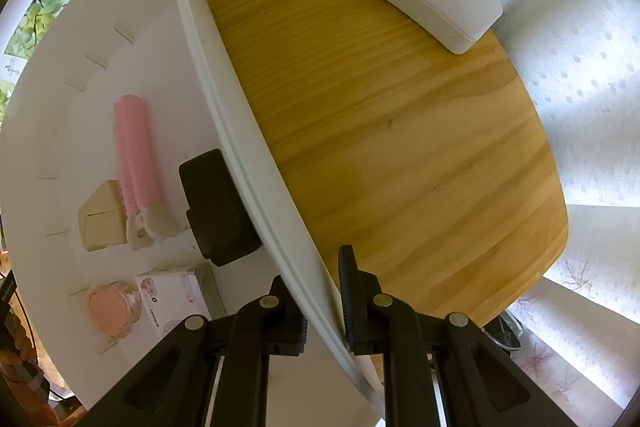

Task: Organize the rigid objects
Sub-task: 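Lift the green-capped jar and carry it toward the white tray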

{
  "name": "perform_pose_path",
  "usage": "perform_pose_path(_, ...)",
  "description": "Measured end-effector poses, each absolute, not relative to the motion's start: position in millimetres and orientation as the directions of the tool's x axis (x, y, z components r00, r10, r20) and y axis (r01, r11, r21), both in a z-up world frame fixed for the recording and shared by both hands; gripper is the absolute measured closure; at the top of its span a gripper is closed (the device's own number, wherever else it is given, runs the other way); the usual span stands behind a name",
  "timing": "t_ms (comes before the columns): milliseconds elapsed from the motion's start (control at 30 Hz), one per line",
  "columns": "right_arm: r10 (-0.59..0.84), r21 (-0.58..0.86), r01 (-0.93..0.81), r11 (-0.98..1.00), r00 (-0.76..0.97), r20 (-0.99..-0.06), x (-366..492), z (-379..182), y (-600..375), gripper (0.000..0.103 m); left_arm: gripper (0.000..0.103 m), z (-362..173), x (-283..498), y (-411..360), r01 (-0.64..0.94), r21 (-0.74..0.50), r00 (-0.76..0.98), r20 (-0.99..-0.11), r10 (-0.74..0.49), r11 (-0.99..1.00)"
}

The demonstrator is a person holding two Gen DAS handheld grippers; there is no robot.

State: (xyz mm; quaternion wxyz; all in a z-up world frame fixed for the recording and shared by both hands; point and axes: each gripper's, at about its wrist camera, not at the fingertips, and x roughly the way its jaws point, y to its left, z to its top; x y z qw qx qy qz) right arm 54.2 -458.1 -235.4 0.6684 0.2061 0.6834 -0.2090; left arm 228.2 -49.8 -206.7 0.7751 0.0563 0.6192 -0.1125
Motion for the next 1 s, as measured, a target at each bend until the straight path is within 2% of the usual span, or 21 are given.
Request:
perform_pose_path(467, 0.018, 0.012, 0.522, 0.853, -0.005, -1.0, 51, -240, -454, 0.088, 0.051, -201, 209, -41, 0.189, -0.042, 0.2, -0.977, -0.08, 0.981)
perform_pose_path(1000, 0.069, 0.055, 0.387, 0.921, -0.024, -0.997, 63, -248, -447, 0.088, 0.051, -151, 153, -72, 0.153, -0.019, 0.267, -0.962, -0.06, 0.988)
